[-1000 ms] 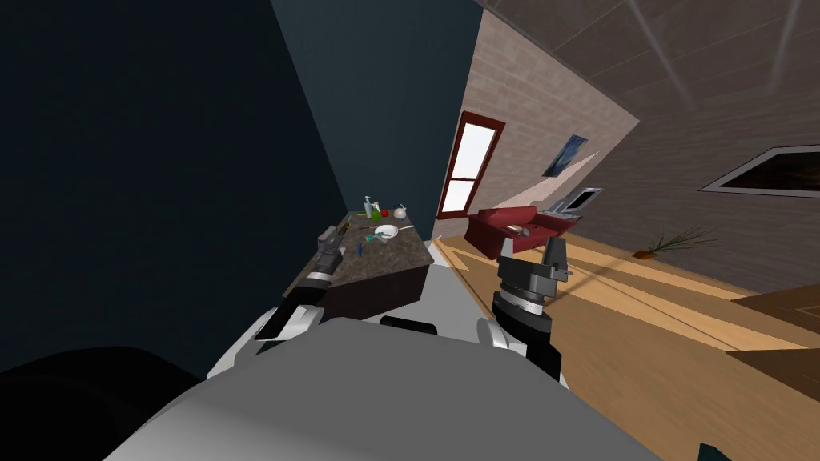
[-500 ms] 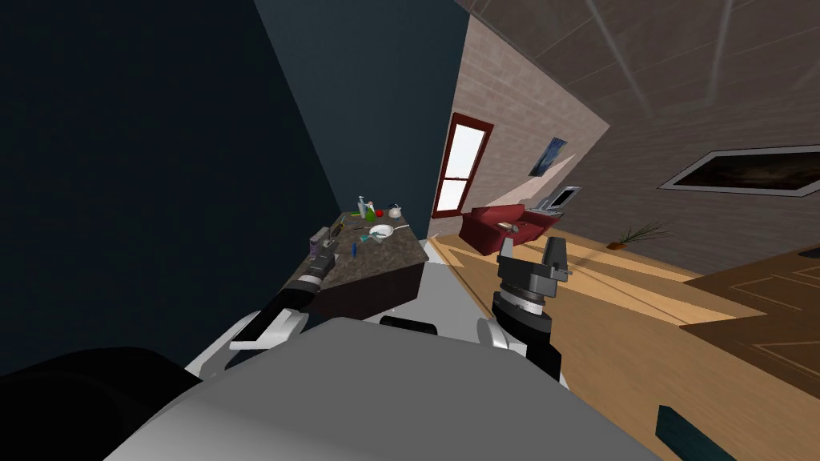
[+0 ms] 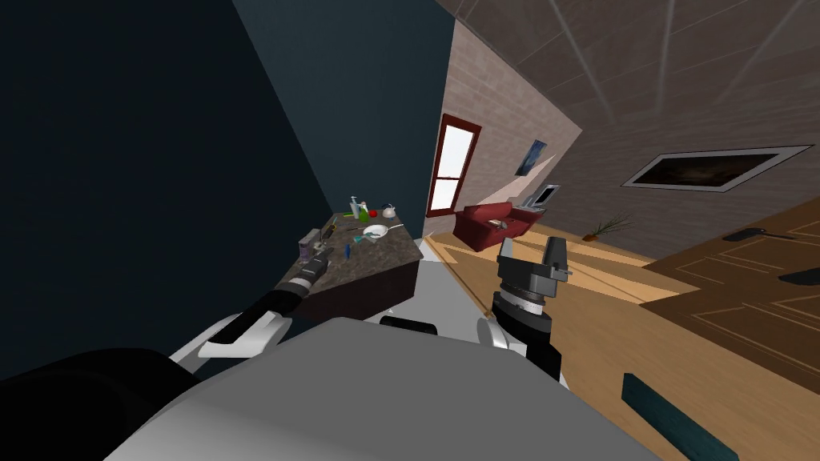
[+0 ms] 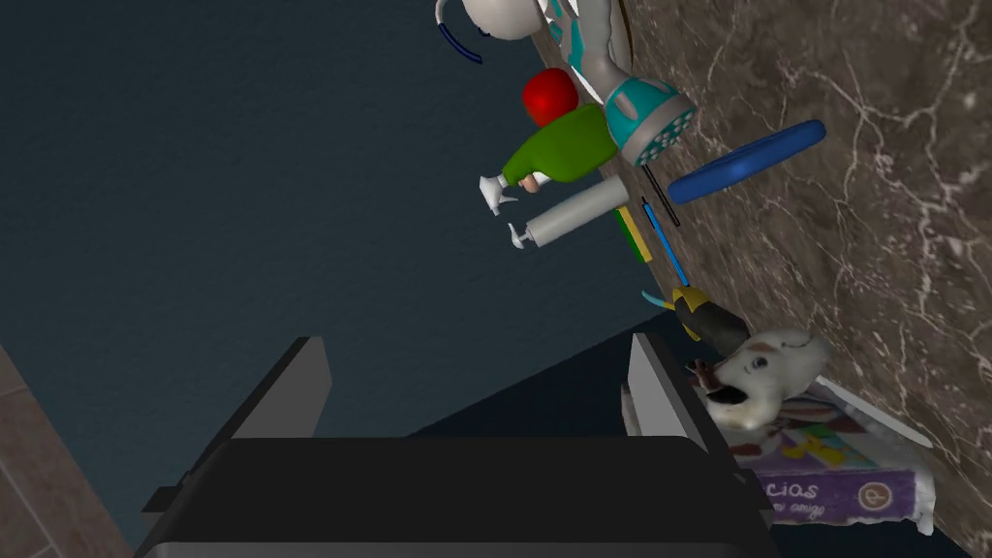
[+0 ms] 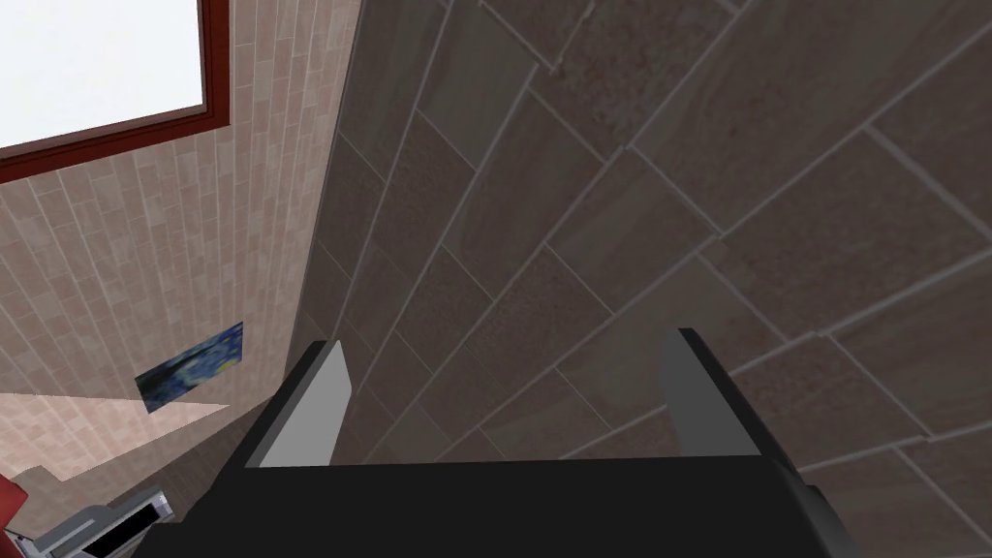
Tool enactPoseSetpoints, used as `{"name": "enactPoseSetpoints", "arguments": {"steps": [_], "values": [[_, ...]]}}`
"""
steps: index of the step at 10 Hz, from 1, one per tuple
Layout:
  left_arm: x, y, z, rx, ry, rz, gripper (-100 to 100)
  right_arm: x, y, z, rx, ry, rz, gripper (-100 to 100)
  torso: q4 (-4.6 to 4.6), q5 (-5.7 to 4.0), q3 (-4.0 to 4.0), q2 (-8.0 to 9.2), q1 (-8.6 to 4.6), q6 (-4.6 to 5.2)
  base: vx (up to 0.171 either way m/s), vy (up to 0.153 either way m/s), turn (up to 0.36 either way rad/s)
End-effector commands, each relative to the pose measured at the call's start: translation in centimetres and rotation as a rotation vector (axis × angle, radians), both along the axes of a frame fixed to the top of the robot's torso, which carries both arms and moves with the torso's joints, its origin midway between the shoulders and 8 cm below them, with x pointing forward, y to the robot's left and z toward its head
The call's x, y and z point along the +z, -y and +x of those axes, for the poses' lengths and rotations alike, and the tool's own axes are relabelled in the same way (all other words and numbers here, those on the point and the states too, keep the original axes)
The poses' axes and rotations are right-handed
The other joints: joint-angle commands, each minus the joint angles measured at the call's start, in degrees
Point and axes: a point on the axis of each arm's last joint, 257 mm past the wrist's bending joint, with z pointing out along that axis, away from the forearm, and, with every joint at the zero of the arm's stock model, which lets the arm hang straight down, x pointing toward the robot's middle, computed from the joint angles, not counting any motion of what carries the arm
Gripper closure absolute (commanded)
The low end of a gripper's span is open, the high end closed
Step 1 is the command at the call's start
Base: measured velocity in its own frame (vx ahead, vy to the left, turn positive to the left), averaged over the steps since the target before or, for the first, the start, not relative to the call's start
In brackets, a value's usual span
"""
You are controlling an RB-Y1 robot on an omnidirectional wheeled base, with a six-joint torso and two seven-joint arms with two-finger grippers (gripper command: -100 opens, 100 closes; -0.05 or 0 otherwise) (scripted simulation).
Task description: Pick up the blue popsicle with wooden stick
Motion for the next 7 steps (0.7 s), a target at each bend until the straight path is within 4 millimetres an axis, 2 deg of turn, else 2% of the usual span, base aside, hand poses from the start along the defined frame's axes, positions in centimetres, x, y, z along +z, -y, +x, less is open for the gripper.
{"name": "enactPoseSetpoints", "arguments": {"steps": [1,3,6,7], "values": [[-0.7,-0.6,-0.2,0.008,-0.042,0.005,-100,0.0,0.0,0.0,0.0,0.0,0.0,0,0.0,0.0,0.0,0.0,0.0,0.0,-0.014,-0.012,-0.069],[-2.5,-2.7,-1.4,0.023,-0.15,0.016,-100,0.0,0.0,0.0,0.0,0.0,0.0,0,-0.01,0.0,-0.02,-0.04,0.02,0.02,-0.016,-0.016,-0.2],[-3.9,-4.0,-2.2,0.031,-0.235,0.028,-100,0.0,0.0,0.0,0.0,0.0,0.0,0,-0.01,0.01,-0.03,-0.05,0.04,0.01,-0.012,-0.007,-0.11],[-5.0,-5.0,-3.0,0.043,-0.297,0.026,-100,0.0,0.0,0.0,0.0,0.0,0.0,0,-0.01,0.02,-0.03,-0.06,0.06,-0.02,-0.01,-0.003,-0.144]]}}
